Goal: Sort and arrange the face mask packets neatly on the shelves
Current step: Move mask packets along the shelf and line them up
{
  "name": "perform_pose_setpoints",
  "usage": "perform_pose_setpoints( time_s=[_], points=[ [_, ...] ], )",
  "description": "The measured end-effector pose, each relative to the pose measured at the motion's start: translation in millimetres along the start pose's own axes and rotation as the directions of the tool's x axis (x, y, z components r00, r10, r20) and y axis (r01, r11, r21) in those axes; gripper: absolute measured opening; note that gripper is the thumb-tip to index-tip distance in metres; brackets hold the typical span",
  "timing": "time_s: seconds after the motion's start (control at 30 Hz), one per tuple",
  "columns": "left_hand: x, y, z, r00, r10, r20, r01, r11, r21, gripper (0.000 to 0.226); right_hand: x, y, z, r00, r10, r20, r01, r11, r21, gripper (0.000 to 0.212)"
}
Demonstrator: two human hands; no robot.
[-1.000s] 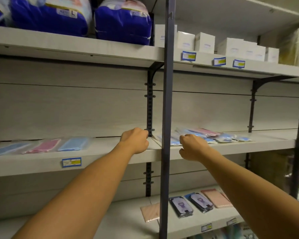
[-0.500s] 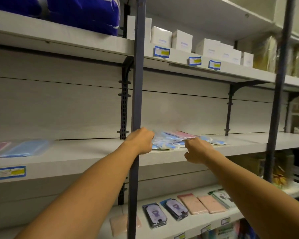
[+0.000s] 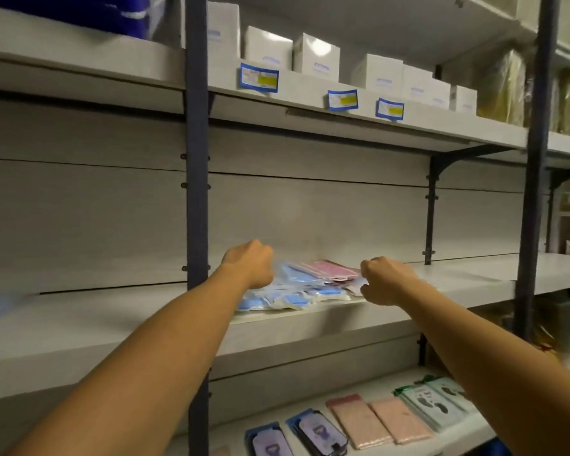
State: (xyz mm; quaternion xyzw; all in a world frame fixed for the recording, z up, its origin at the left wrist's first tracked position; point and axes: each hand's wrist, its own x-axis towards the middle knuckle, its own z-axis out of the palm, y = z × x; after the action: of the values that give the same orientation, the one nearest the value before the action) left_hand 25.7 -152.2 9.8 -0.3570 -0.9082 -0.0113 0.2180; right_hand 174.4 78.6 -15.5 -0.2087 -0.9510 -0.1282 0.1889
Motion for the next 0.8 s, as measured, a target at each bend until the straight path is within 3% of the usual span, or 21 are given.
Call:
perform_pose_setpoints(
  time_s=[0.37, 0.57, 0.73, 0.8],
  points=[
    [48, 33, 42, 0.982, -0.187, 0.006, 0.187, 0.982, -0.006, 0.024, 65, 62, 30, 1.0, 0.013, 0.011, -0.014, 0.999, 0.05, 0.026],
    [76, 47, 48, 0.892, -0.452, -0.017, 0.452, 0.892, 0.0, 0.031, 112, 77, 49, 1.0, -0.029, 0.009, 0.027, 0.992, 0.124, 0.032],
    [99, 53, 60, 0.802, -0.592, 0.083, 0.597, 0.797, -0.091, 0.065, 137, 72, 72, 0.999, -0.034, 0.0, 0.034, 0.979, 0.2, 0.074],
    [105, 56, 68, 0.795, -0.588, 0.147, 0.604, 0.79, -0.106, 0.074, 145, 67, 80, 0.999, -0.046, 0.016, 0.04, 0.966, 0.256, 0.074]
  ],
)
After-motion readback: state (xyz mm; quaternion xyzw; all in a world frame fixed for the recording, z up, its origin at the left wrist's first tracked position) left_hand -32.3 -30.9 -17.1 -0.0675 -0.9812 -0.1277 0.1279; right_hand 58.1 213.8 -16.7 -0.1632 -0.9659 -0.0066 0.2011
